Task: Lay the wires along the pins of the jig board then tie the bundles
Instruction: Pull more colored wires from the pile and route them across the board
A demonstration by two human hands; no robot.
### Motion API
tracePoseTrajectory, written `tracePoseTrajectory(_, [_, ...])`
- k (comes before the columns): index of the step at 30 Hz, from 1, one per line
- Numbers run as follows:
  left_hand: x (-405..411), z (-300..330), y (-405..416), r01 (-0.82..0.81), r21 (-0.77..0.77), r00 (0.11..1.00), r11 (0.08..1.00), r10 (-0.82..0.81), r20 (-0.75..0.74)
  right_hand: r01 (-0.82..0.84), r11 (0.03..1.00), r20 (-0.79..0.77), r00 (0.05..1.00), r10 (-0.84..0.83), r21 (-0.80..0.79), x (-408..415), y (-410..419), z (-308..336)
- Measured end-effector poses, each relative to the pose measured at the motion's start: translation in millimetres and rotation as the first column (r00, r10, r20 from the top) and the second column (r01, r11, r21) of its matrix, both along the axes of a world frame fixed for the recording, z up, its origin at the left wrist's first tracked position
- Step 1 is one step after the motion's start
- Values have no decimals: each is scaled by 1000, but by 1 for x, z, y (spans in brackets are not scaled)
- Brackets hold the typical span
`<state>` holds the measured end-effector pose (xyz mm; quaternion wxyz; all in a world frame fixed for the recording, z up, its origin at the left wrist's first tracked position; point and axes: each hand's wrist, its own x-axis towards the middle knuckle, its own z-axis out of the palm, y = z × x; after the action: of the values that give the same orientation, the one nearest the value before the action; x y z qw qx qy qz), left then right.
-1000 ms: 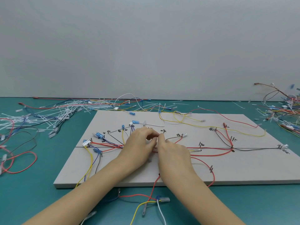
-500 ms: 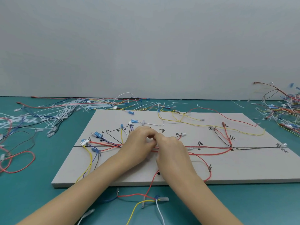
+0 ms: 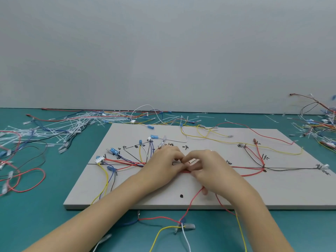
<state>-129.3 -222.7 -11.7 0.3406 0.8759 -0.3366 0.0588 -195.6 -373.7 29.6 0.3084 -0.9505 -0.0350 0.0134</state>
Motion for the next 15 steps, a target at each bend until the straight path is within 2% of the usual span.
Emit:
tracePoseTrajectory(4, [2,2,-1,14,-6,1000,1000,-13,18,17,988,-39,999,-12,152,3,-21,2])
tracePoseTrajectory(11, [8,9,-9,48,27,998,998,-49,33,109,964,3,994,-113,241,3,-35,8])
tracePoseTrajectory(13, [9,9,-11,55,15,998,998,-55,24,184,911,-1,980,-198,370,4,-39,14])
tracePoseTrajectory(15, [9,8,-15,42,18,999,999,-43,30,243,804,-42,964,-263,543,4,-39,19])
